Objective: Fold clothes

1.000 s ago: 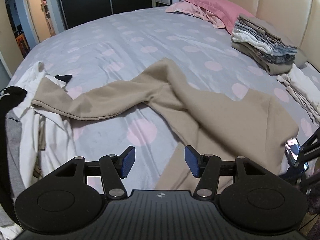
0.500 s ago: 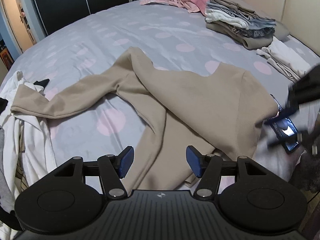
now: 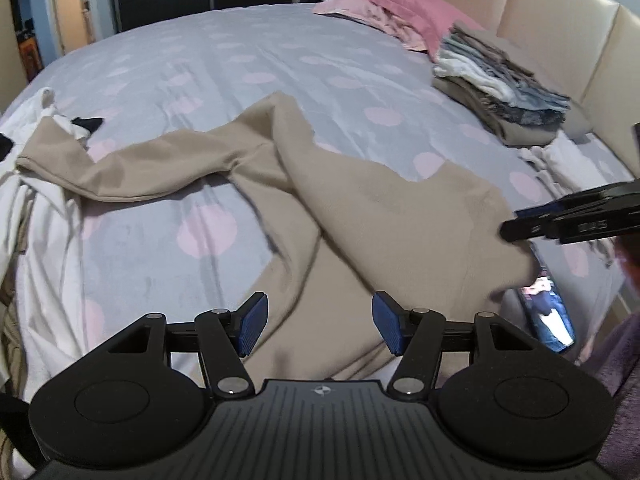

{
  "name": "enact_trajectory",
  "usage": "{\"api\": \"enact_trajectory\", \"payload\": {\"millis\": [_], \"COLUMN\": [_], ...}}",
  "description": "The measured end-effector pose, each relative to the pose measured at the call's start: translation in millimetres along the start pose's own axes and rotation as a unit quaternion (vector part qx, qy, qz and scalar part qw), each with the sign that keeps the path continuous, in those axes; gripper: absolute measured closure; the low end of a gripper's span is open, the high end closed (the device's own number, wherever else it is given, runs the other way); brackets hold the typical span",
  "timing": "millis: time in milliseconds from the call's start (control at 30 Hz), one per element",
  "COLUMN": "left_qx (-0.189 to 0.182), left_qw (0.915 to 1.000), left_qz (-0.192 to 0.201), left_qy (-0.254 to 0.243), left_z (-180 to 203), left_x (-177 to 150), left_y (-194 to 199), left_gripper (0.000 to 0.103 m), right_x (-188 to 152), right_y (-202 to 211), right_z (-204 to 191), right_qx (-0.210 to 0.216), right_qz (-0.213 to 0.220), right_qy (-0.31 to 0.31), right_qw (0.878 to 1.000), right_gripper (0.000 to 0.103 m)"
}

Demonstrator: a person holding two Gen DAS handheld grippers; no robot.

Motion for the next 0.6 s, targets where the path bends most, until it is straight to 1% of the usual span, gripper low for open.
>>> {"api": "enact_trajectory", "payload": {"millis": [33,67,133,167,267,400,533,567,600], "left_qx": [-0.005,-0.009,-0.018,-0.022,-0.034,-0.054,-0.092,-0.096,-0.090], "left_qw": [1.0000,1.0000,0.9998,0.9997,0.9993,0.9981,0.9936,0.9921,0.9908], "left_qz": [0.001,0.001,0.004,0.005,0.011,0.022,0.012,0.005,-0.004], "left_qy": [0.000,0.000,0.002,0.004,0.009,0.021,0.064,0.081,0.101], "left_z": [2.4,4.8,9.4,11.6,16.5,22.5,26.0,23.7,18.7], "left_x": [1.0,2.0,3.9,5.0,8.1,12.5,10.9,8.3,4.6], "left_y": [0.8,1.6,3.4,4.4,8.2,14.5,13.0,10.1,5.8], "left_gripper": [0.047,0.047,0.047,0.047,0.047,0.047,0.047,0.047,0.047], "right_x": [-2.6,-4.1,-4.3,-3.8,-1.3,-6.6,-20.7,-24.4,-27.1], "right_y": [-2.0,-3.4,-2.5,-1.4,1.6,4.8,4.1,3.8,4.1], "right_z": [-2.0,-5.6,-18.6,-26.6,-55.7,-98.7,-136.5,-144.5,-149.6], "right_qx": [0.007,0.014,0.020,0.022,0.046,0.087,0.117,0.123,0.127], "right_qz": [-0.007,-0.012,-0.006,0.000,0.011,0.011,0.001,-0.002,-0.003], "right_qy": [-0.008,-0.011,0.012,0.030,0.071,0.118,0.164,0.174,0.183], "right_qw": [1.000,1.000,1.000,0.999,0.996,0.989,0.979,0.977,0.975], "right_gripper": [0.071,0.086,0.090,0.097,0.098,0.099,0.099,0.099,0.099]}}
Point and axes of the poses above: each gripper's, at about its wrist camera, not at the fingertips, and y roughly against the way its jaws point, z to its right, x to its top, the point moved 9 cm from there along -y, roughly the way its jaws point, and after that the axes turned 9 degrees about z, right-handed, at the moved point
